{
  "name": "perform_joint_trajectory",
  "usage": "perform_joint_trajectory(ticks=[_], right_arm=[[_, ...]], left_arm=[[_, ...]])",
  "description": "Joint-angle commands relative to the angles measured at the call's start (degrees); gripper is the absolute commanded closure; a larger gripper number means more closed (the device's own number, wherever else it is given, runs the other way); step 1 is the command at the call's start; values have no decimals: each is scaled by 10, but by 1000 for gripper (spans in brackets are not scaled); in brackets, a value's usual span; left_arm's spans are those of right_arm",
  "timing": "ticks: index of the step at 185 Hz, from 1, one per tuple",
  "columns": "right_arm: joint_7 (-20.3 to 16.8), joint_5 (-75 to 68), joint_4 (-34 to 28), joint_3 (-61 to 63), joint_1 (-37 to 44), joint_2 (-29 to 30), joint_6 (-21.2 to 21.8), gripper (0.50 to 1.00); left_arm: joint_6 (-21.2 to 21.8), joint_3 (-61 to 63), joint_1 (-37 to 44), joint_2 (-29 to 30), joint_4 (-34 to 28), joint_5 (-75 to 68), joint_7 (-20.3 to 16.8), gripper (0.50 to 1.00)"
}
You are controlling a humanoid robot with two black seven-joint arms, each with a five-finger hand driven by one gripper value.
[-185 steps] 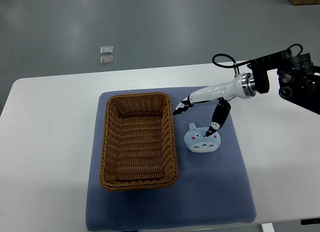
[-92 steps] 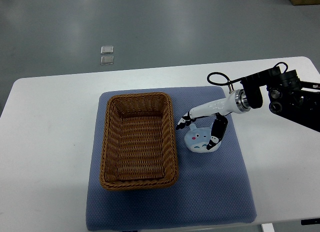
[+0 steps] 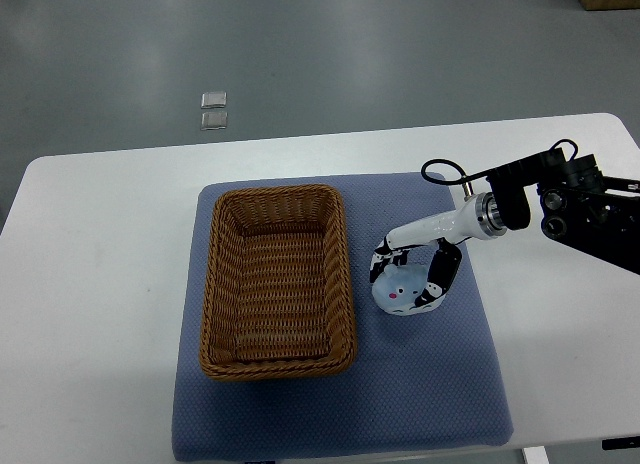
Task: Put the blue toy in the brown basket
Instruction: 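Close the right hand fingers around the top of the plush toy, then lift the plush toy and carry it over the wicker basket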
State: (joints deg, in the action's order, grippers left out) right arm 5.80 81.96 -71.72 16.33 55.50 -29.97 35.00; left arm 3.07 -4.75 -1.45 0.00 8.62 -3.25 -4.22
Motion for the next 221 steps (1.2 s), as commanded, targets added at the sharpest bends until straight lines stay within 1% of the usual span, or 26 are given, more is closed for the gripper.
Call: perform_joint_trajectory(ticks=[1,11,16,25,36,70,126,140,160,181,200,221], right_arm=[[-16,0,0,-6,0,0,0,914],[-18,0,0,-5,1,-1,0,959],[-18,0,0,-5,1,-2,0,963],[-18,0,-1,-5,3,-2,0,991],[-18,-2,-1,-4,5,-4,0,1000],[-18,-4,-1,4,12,-11,0,1000],[-18,-10,5,7,78,-18,0,1000],[-19,-10,12,12,98,-10,0,1000],[-19,-10,28,35,112,18,0,1000],[-19,-10,52,84,115,68,-1,1000],[-19,-10,69,122,102,118,-23,998],[-19,-10,77,128,85,157,-51,991]], left_arm=[[0,0,0,0,0,0,0,500],[0,0,0,0,0,0,0,500],[0,0,0,0,0,0,0,500],[1,0,0,0,0,0,0,500],[0,-1,0,0,0,0,0,500],[0,0,0,0,0,0,0,500],[0,0,0,0,0,0,0,500],[0,0,0,0,0,0,0,500],[0,0,0,0,0,0,0,500],[0,0,0,0,0,0,0,500],[0,0,0,0,-1,0,0,500],[0,0,0,0,-2,0,0,500]])
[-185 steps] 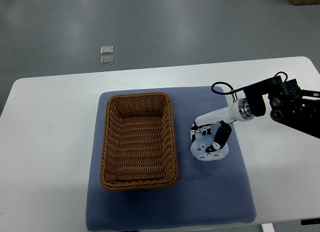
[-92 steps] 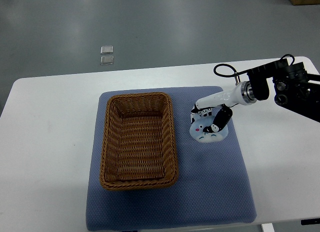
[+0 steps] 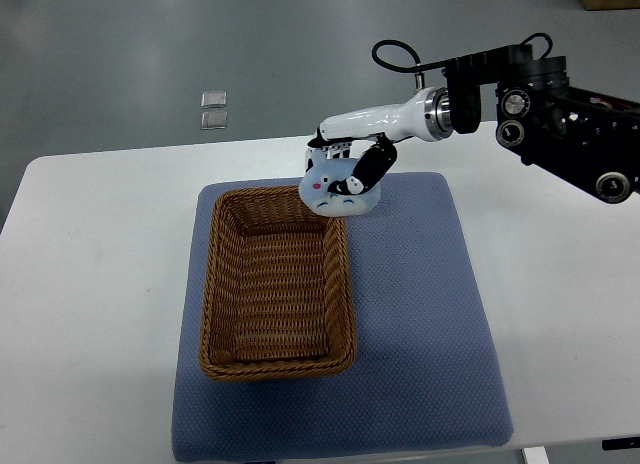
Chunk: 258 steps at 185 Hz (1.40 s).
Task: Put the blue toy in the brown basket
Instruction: 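Lift the plush toy and carry it over the wicker basket, then open the right hand to release the toy into the basket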
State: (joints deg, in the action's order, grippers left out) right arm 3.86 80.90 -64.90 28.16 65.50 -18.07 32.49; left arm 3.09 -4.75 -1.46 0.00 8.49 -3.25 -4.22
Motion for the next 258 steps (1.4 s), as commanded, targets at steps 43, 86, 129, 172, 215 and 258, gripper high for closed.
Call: perform_joint_trajectory(ticks=[43,86,129,172,215,258], right_arm=[[0,2,20,6,-64,103,-70,961],[0,4,43,1,-97,130,-95,912],[1,4,54,1,-111,131,-114,709],[4,1,54,2,-112,130,-114,638],[7,-24,54,44,-112,128,-119,599],[7,-88,81,139,-140,130,-153,599]], left_arm=[[0,0,0,0,-1,0,0,500],[0,0,0,0,-1,0,0,500],[0,0,0,0,-1,0,0,500],[0,0,0,0,-1,0,0,500],[0,0,0,0,-1,0,0,500],[0,0,0,0,-1,0,0,500]])
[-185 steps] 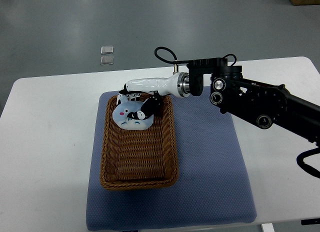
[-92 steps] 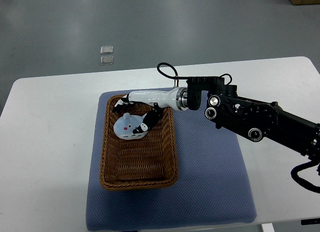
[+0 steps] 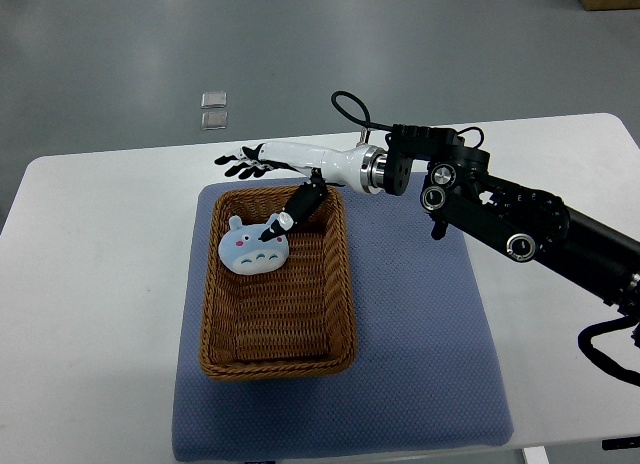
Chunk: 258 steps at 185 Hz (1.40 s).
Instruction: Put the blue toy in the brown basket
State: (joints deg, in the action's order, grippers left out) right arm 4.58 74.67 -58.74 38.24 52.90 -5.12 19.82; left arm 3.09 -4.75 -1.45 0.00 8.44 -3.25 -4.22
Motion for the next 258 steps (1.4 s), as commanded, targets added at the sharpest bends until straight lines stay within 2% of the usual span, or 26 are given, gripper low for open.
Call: perform_joint_trajectory(ticks=[1,28,65,147,181,216,258], right_arm=[[0,-28,23,42,-15,0,-29,599],[0,-80,70,76,-25,7,-62,599],[4,-180,145,116,-25,6,-73,597],[6,-390,236,203,-35,0,-120,595],[4,-509,296,204,-33,-10,-120,595],[4,-595,353,205,-31,-14,-100,595],[14,-667,366,204,-32,-13,-65,595]], left_arm=[[0,0,0,0,0,0,0,500],[0,0,0,0,0,0,0,500],[0,0,0,0,0,0,0,500],[0,0,0,0,0,0,0,500],[0,0,0,0,0,0,0,500],[0,0,0,0,0,0,0,500],[1,0,0,0,0,0,0,500]])
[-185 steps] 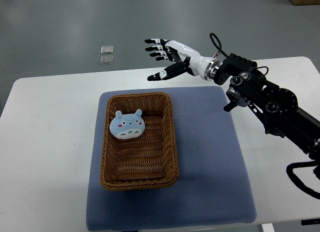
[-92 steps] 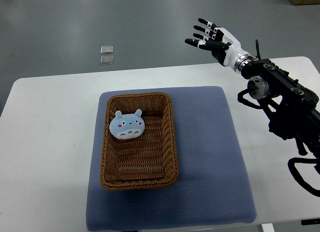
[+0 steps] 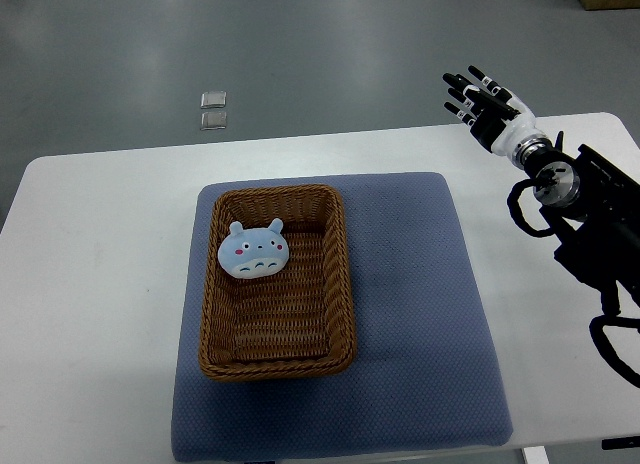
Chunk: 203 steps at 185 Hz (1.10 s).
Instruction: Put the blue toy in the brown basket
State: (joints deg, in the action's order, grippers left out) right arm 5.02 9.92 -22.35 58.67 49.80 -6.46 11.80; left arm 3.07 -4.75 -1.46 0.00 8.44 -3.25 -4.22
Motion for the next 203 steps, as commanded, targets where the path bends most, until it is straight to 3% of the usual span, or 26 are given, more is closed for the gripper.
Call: perform_joint_trajectory(ticks=[1,24,53,170,203], right_arm=[[10,-19,2,0,-1,0,15,595],[38,-10,2,-13,-1,0,53,595],[39,-8,2,-14,-1,-1,54,595],[46,41,-1,-46,1,1,-8,595],[53,37,-3,-42,0,3,-6,595]], left_arm=[[1,0,1,0,0,0,0,500],[0,0,0,0,0,0,0,500],[0,0,1,0,0,0,0,500],[0,0,0,0,0,0,0,500],[1,0,1,0,0,0,0,500]])
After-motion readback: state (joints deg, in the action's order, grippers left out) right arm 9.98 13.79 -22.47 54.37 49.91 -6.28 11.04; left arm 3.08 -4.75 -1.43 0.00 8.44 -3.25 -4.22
